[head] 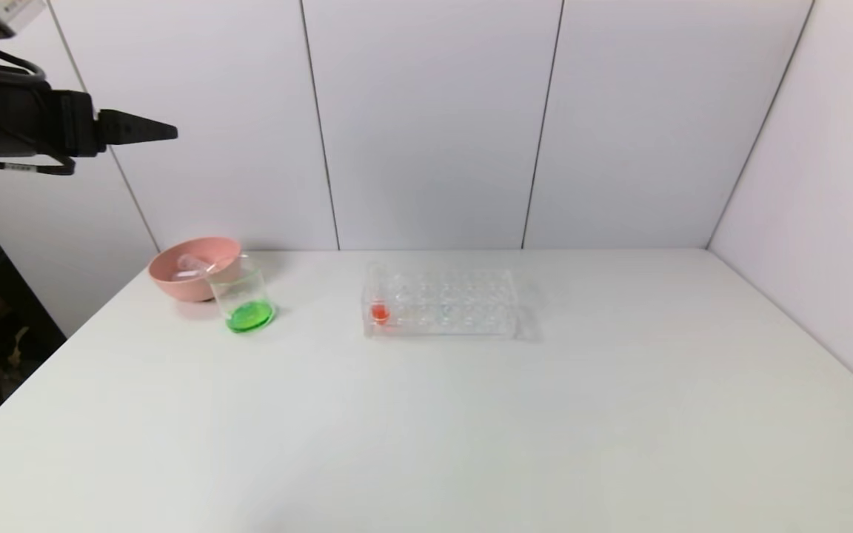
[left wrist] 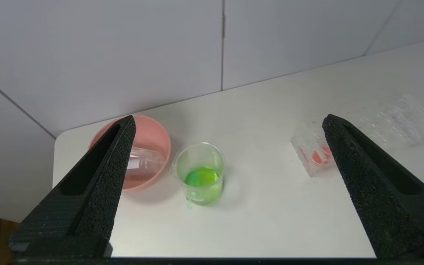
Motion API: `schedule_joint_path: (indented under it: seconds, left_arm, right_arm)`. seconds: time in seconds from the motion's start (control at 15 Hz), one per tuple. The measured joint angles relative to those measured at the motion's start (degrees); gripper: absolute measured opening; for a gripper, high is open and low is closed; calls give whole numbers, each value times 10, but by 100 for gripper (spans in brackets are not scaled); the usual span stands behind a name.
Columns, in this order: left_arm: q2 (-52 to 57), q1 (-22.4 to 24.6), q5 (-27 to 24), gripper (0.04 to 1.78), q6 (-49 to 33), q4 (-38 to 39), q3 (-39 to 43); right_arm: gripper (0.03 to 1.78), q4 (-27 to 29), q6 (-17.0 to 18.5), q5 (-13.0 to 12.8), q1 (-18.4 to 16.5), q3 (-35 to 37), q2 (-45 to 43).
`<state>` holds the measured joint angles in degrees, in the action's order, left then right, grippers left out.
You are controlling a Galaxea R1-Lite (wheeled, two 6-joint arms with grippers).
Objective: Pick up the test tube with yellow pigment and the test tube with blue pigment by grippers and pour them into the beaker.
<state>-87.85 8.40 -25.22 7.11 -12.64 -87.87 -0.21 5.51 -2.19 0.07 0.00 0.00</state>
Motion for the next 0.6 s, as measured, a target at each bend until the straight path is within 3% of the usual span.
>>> schedule_joint_path:
  seconds: [0.33,0.6]
  left_arm:
    - [278,-18,-3,176,-1,-25,178]
    - [518,-25,4,176,-1,-118,280]
  right_arm:
    - [171,0,0,0,0,0,0]
    - [171,0,0,0,0,0,0]
